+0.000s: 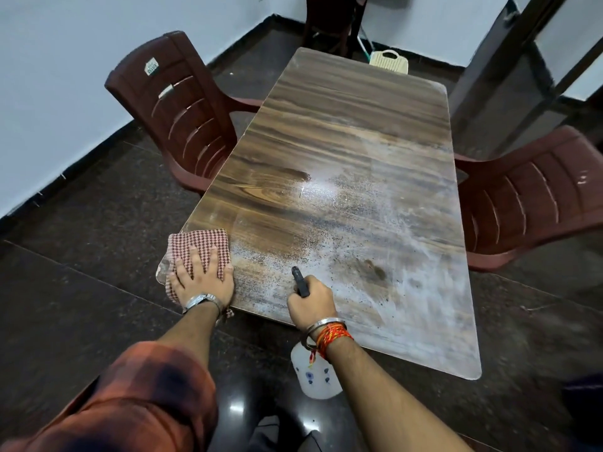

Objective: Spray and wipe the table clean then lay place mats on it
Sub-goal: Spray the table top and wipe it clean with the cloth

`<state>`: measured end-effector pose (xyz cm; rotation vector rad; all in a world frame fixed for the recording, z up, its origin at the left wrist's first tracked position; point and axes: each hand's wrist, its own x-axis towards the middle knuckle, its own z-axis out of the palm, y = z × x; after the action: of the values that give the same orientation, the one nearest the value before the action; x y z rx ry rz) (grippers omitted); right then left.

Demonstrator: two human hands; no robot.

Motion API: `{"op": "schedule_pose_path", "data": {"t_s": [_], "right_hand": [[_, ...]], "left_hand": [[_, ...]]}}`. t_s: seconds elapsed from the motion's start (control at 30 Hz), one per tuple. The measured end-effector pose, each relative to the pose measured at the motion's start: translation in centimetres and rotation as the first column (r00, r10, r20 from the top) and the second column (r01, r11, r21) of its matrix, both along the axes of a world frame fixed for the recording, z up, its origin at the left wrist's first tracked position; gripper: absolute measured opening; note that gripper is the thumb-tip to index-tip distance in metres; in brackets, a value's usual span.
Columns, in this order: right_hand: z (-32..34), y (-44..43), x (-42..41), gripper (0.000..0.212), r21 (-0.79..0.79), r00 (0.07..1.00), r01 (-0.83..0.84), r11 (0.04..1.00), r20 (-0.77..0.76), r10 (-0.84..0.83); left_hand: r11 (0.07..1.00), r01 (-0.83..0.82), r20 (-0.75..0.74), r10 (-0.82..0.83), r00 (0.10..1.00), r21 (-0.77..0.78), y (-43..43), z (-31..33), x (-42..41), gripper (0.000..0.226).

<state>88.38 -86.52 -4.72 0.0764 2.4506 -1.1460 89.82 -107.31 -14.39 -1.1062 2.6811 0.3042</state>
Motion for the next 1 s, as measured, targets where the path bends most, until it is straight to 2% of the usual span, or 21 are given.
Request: {"op": "schedule_pose_path", "data": {"t_s": [0.17,0.33,0.47,0.63,0.77,1.0], "right_hand": [[0.1,2.9,-1.6,0.006,0.013,0.987,0.161,0.987,-0.009,-0.161],[0.1,6.0,-2.6,0.006,0.058,0.990,0.141,0.988,-0.002,-0.141],[-0.1,8.4,-3.0,0.003,0.071,0.998,0.062,0.996,0.016,-0.063],[0.2,12.2,-4.7,0.005,0.048,0.998,-0.054,0.997,-0.013,0.054],[0.7,16.6,-5.9,0.015,0.044,0.989,-0.149,0.988,-0.016,0.150],[0.1,21.7,-7.0,0.005,0.064,0.947,-0.319,0.945,-0.015,0.321]], "left_hand": [[0.999,0.042,-0.012,-0.042,0.999,0.011,3.2,-0.2,-0.2,0.063],[0.995,0.090,-0.034,-0.089,0.995,0.046,7.4,0.4,-0.6,0.062],[0.989,0.144,-0.040,-0.143,0.989,0.032,10.6,0.1,-0.3,0.062],[0.993,0.118,-0.034,-0.117,0.993,0.014,14.8,-0.1,-0.9,0.063],[0.993,0.121,-0.053,-0.120,0.991,0.016,21.3,0.1,-1.2,0.062],[0.994,0.095,-0.017,-0.095,0.995,0.054,30.6,-0.1,0.1,0.069]]}}
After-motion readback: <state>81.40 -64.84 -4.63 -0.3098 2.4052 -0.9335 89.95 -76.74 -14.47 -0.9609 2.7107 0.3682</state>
